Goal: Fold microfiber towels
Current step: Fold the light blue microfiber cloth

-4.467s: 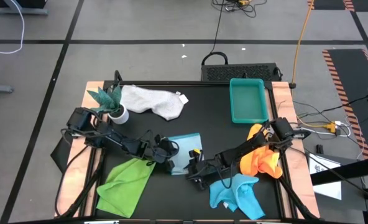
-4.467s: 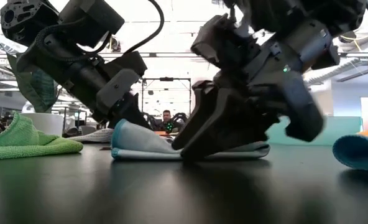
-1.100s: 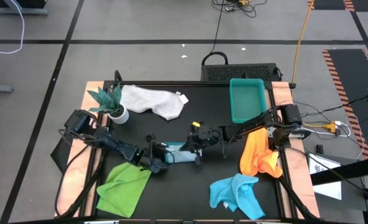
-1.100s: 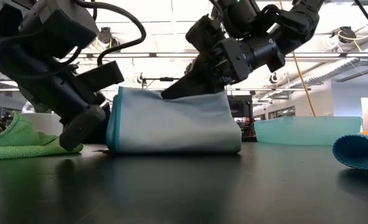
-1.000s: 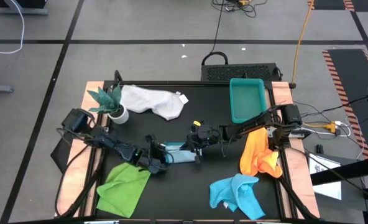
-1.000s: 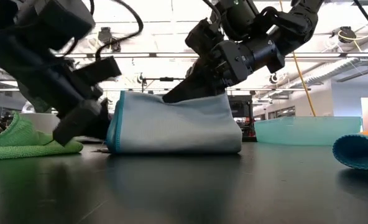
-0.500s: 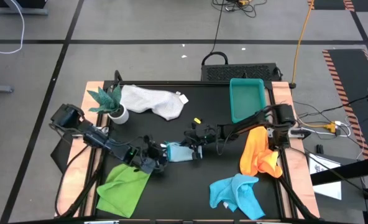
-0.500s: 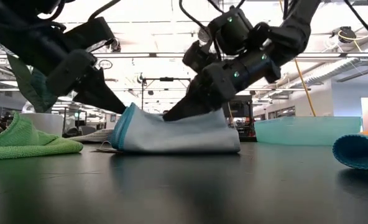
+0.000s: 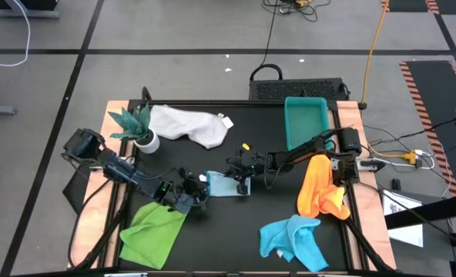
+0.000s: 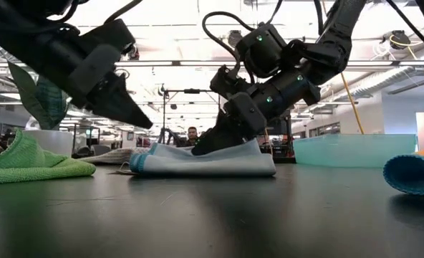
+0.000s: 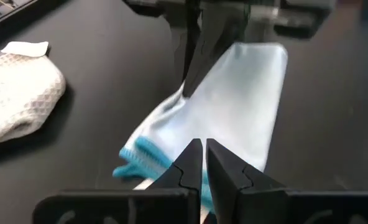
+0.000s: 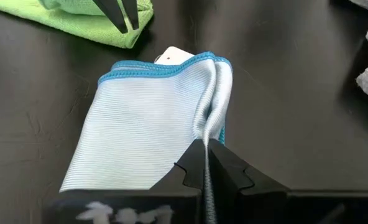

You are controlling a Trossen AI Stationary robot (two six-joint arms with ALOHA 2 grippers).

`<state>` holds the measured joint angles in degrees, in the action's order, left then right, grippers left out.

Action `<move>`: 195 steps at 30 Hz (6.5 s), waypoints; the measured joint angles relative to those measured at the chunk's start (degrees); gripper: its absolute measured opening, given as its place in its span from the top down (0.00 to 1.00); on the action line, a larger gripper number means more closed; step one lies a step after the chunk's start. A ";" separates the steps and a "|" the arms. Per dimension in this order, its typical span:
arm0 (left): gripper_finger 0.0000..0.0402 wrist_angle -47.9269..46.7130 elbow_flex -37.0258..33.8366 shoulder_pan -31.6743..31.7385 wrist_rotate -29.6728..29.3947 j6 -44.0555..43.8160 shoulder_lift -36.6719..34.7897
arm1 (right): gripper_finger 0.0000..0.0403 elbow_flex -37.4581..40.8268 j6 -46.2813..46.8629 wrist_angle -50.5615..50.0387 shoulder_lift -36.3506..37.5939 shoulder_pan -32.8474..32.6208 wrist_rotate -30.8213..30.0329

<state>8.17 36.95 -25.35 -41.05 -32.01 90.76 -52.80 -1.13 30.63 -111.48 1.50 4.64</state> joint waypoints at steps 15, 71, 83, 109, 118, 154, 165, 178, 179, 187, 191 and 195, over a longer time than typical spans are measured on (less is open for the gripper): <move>0.94 3.51 0.00 4.18 0.41 1.33 0.00 | 0.81 0.00 -3.53 1.27 0.38 -0.02 -11.90; 0.94 17.92 0.00 14.06 10.61 4.91 10.31 | 0.98 13.81 19.45 -14.16 18.40 -3.43 -22.67; 0.94 17.18 0.00 14.38 10.59 4.85 10.36 | 0.76 13.79 23.04 -16.94 19.74 -3.07 -22.38; 0.94 17.67 -0.02 14.35 10.59 4.72 10.36 | 0.99 16.61 19.94 -14.33 26.56 -6.67 -10.43; 0.94 19.05 0.00 14.35 10.61 4.74 10.36 | 1.00 16.97 25.73 -14.52 26.89 -11.41 -15.26; 0.94 33.43 0.02 12.12 8.42 12.20 11.30 | 1.00 20.94 9.12 0.41 21.56 -7.97 -19.51; 0.94 30.97 0.02 12.33 5.86 10.86 11.30 | 1.00 20.94 16.81 -5.00 17.46 -7.19 -22.14; 0.94 19.44 0.02 15.41 5.61 2.44 11.37 | 0.80 20.94 19.74 -12.85 22.73 -7.21 -21.17; 0.94 18.10 0.02 15.86 6.18 0.98 11.37 | 0.78 20.94 20.61 -12.40 23.45 -7.22 -21.16; 0.94 9.41 0.02 18.03 11.30 -5.28 11.37 | 0.74 20.92 21.33 -7.69 24.18 -10.35 -18.63; 0.94 11.05 0.02 16.81 15.99 -3.38 11.37 | 0.75 20.94 19.50 -5.29 24.06 -12.57 -13.52; 0.94 14.16 0.02 14.10 24.23 -1.46 11.37 | 0.75 20.94 17.16 -0.59 24.06 -15.15 -7.66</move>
<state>22.33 36.97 -11.25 -16.82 -33.47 102.13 -31.86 16.03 30.04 -87.42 -13.66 -3.01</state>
